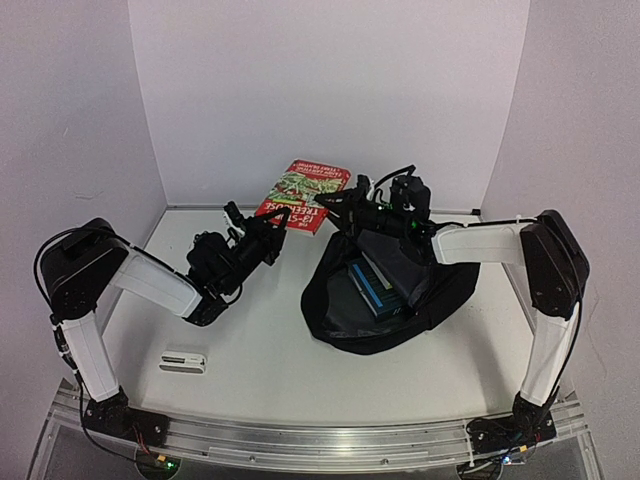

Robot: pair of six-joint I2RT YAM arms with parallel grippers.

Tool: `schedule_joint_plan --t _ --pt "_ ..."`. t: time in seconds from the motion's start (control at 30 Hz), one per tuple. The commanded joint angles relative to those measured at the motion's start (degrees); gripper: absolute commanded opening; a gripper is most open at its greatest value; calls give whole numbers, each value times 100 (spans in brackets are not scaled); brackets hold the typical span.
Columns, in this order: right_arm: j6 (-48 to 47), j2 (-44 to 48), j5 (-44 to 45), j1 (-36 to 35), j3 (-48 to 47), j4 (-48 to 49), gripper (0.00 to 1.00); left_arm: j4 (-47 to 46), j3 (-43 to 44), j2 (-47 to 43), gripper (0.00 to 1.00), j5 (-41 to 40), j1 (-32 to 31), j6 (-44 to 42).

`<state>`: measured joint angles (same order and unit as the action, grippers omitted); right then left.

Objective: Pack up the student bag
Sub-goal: Pick up the book from the center of the board.

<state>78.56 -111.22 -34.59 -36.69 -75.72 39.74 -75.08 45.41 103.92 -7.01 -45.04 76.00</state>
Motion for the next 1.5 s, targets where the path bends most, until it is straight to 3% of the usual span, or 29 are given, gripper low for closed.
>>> schedule_joint_plan --t 0.0,0.13,0.27,0.47,0.63,0.73,0.9,1.47 --pt "-610 138 -319 -85 -115 -117 24 -1100 -65 -127 0 -34 123 -36" --pt "-2655 389 30 -6 -583 -2679 41 -1098 -470 -253 0 117 282 145" --pt "-4254 792 693 -5 -587 -3992 51 -609 -744 -425 0 532 445 278" --pt "-6262 1177 1740 -2 -787 -5730 52 2147 -503 -1342 0 1276 578 -269" --pt "-7465 1265 2675 -7 -1020 -6639 52 4463 -103 -2292 0 1097 575 -1321" --pt "-8104 1175 3081 -22 -1072 -6960 50 5225 -45 -2795 0 919 589 -1709" --pt "-8611 957 3569 -40 -1129 -7300 47 5879 -52 -3210 0 1048 635 -1615" --pt "-8792 471 3982 -217 -1124 -7512 43 5416 -604 -3396 0 1321 688 -1356"
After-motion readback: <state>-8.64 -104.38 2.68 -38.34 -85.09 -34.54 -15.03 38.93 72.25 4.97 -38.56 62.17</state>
